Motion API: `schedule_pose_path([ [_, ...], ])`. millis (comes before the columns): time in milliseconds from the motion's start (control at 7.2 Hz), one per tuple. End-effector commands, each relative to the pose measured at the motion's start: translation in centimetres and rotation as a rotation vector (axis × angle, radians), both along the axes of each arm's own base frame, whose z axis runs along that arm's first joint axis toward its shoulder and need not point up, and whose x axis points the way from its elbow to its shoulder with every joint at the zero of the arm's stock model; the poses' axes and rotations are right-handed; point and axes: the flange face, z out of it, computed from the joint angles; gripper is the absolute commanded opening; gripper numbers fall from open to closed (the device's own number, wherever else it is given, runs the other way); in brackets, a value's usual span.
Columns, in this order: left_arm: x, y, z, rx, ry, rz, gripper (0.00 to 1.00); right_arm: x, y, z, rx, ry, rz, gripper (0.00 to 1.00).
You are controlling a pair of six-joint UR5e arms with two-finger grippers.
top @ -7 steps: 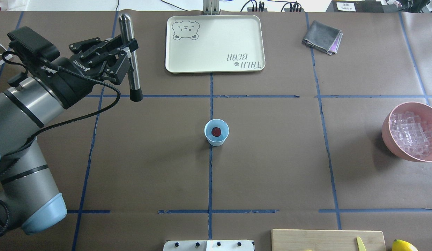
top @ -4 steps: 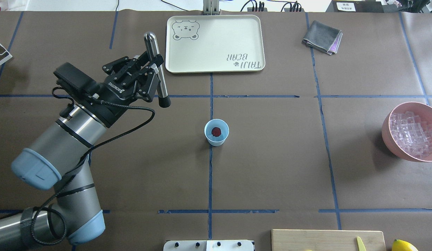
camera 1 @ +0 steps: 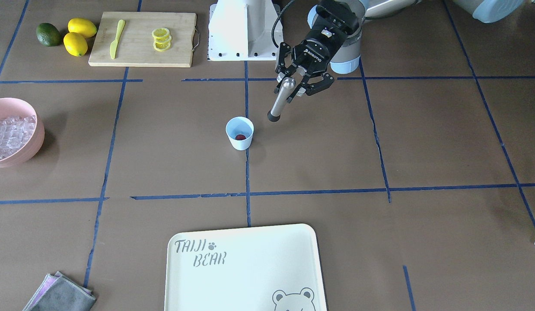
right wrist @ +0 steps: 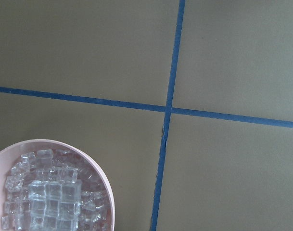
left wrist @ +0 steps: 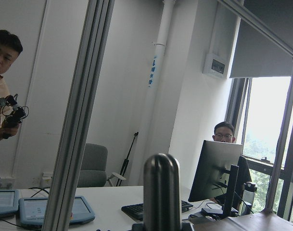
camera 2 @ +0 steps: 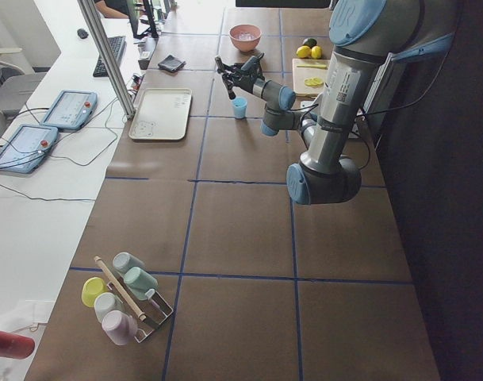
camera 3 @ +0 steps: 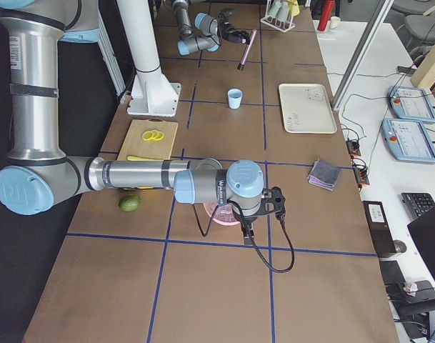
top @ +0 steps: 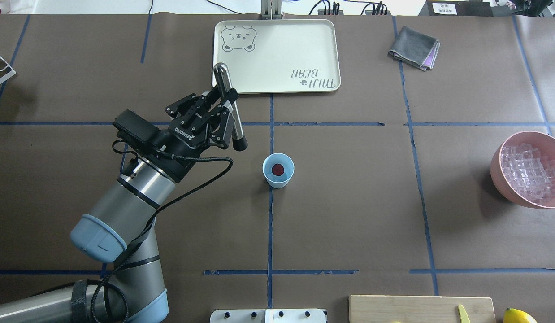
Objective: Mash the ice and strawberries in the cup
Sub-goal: 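Lift the metal rod with the left gripper and carry it over the cup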
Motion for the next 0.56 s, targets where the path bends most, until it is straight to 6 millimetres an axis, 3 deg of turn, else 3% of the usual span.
schedule_pose_path([
  [0, 3.1, 1.0, -1.3, -0.015, 0.000, 0.009, 0.00, 0.0, 0.0, 0.0, -0.002, -0.002, 0.000, 0.99],
  [139, 4.6, 0.5, -2.4, -0.018, 0.001, 0.004, 0.00, -0.1, 0.0, 0.1, -0.003, -0.002, -0.002, 0.99],
  [417, 6.1, 0.5, -1.7, -0.028, -0.027, 0.008, 0.00, -0.1, 0.0, 0.2, -0.007, -0.002, -0.001, 0.99],
])
